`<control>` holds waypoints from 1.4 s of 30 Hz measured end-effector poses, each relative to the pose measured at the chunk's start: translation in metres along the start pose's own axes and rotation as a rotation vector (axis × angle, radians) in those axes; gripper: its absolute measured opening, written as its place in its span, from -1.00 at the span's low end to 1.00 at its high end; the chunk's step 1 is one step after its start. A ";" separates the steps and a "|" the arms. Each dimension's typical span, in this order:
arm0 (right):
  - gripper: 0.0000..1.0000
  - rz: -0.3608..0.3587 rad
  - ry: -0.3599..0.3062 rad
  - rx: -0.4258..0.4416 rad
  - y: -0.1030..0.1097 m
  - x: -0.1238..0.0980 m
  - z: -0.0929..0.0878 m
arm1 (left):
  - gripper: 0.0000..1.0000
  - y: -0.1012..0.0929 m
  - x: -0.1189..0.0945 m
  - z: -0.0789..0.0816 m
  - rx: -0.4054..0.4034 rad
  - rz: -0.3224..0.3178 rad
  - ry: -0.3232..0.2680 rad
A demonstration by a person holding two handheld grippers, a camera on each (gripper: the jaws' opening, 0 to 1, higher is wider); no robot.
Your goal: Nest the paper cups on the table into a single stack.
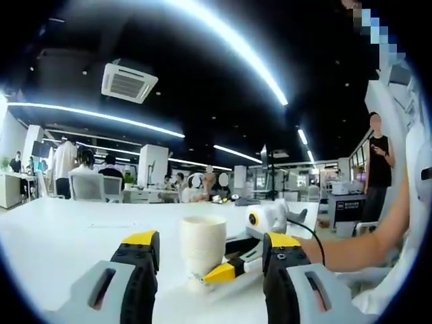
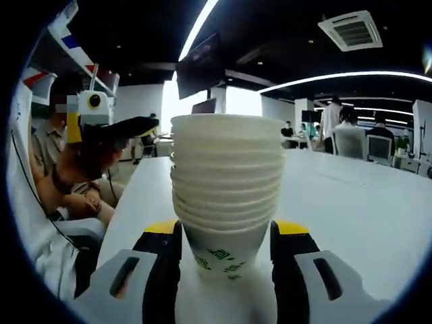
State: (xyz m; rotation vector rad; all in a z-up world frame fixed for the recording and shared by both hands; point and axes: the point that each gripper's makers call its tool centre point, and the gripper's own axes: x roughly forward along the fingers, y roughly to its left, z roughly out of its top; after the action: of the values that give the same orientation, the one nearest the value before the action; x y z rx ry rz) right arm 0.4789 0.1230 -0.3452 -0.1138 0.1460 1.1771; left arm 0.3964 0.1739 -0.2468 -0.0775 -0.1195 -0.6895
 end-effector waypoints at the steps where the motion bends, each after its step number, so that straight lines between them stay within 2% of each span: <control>1: 0.05 0.002 0.006 -0.004 0.001 0.002 -0.001 | 0.30 0.001 0.000 -0.001 0.000 0.001 0.002; 2: -0.01 0.001 0.006 -0.005 0.000 0.002 -0.001 | 0.28 0.002 -0.001 -0.001 0.003 0.005 0.002; 14: -0.05 0.026 -0.031 0.052 -0.009 0.018 0.006 | 0.27 0.007 -0.009 0.000 -0.013 0.019 -0.013; 18: -0.06 0.034 -0.056 0.059 -0.014 0.025 0.017 | 0.27 0.008 -0.011 0.003 -0.014 0.025 -0.020; 24: -0.07 0.042 -0.095 0.029 -0.032 0.037 0.045 | 0.26 0.011 -0.015 0.009 0.000 0.033 -0.024; 28: -0.07 0.019 -0.108 0.001 -0.052 0.047 0.058 | 0.26 0.011 -0.017 0.012 0.004 0.036 -0.031; 33: -0.06 -0.028 -0.102 -0.024 -0.096 0.064 0.067 | 0.26 0.008 -0.018 0.015 0.005 0.032 -0.034; 36: -0.06 -0.054 -0.096 -0.040 -0.116 0.072 0.070 | 0.26 0.005 -0.019 0.019 0.008 0.026 -0.041; 37: -0.06 -0.069 -0.096 -0.044 -0.129 0.078 0.072 | 0.26 0.006 -0.019 0.020 0.016 0.028 -0.039; 42: -0.07 -0.101 -0.091 -0.056 -0.160 0.091 0.070 | 0.26 0.007 -0.018 0.019 0.018 0.030 -0.034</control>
State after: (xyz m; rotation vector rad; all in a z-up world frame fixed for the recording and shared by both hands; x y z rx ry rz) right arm 0.6649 0.1569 -0.2902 -0.1153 0.0272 1.0839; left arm 0.3853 0.1932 -0.2305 -0.0735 -0.1571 -0.6570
